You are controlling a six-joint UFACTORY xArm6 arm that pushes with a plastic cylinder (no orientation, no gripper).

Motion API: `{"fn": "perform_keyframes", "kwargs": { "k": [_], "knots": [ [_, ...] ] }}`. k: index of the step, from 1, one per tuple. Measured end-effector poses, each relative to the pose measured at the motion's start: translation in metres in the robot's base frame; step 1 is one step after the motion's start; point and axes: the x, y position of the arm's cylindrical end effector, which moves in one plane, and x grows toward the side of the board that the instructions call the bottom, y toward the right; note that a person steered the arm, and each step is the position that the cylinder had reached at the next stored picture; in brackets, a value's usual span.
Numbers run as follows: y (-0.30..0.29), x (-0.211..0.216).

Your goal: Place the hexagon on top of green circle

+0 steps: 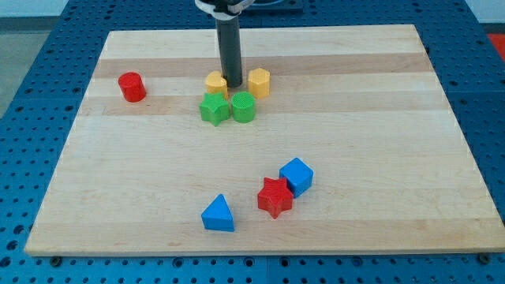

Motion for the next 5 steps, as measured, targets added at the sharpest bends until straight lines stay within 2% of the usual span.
{"fn": "perform_keyframes", "kwargs": {
  "k": [1, 2, 3, 4, 5],
  "knots": [
    [-0.009, -0.011],
    [0.018, -0.034],
    [0.105, -0.01],
    [0.068, 0.009],
    [0.054, 0.01]
  ]
}}
